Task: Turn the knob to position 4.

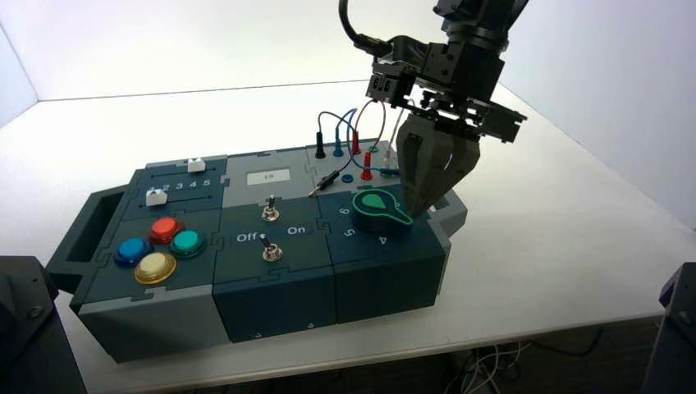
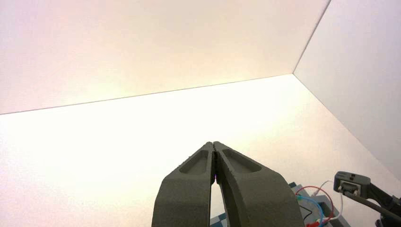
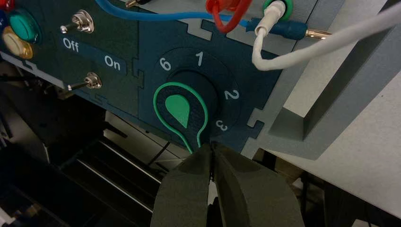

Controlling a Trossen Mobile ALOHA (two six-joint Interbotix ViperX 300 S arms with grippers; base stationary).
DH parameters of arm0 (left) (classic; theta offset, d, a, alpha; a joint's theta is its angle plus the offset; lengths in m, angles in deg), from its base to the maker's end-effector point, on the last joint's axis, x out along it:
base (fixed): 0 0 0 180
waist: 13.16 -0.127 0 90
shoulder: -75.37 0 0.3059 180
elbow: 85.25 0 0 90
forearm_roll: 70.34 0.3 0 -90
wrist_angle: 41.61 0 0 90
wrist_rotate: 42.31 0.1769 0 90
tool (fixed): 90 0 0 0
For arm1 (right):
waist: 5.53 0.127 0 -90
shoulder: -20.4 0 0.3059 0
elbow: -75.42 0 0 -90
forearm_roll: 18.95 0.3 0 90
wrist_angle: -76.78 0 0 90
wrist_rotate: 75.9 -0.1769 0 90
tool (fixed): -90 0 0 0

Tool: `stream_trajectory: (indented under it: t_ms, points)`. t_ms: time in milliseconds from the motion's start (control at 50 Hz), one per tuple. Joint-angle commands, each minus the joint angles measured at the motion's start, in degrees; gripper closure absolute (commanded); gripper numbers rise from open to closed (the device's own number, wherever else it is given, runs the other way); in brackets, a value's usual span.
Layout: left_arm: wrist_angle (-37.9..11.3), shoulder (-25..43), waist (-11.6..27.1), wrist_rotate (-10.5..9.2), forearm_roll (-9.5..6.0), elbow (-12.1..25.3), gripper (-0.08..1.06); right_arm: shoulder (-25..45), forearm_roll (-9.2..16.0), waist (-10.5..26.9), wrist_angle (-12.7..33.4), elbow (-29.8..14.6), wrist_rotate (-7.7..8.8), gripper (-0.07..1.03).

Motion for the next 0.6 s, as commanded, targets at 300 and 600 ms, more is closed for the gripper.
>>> stream_trajectory:
  t_ms: [300,600]
  points:
    - [0.6,1.1,-0.2,0.18,0.18,2.1,1.01,-0.8,0.6,0.9,1.5,-0.4,0.09,0.98]
    - [0.6,1.1,-0.2,0.18,0.35,2.2,1.01,0.5,0.8,2.0,1.7,-0.9,0.00,0.98]
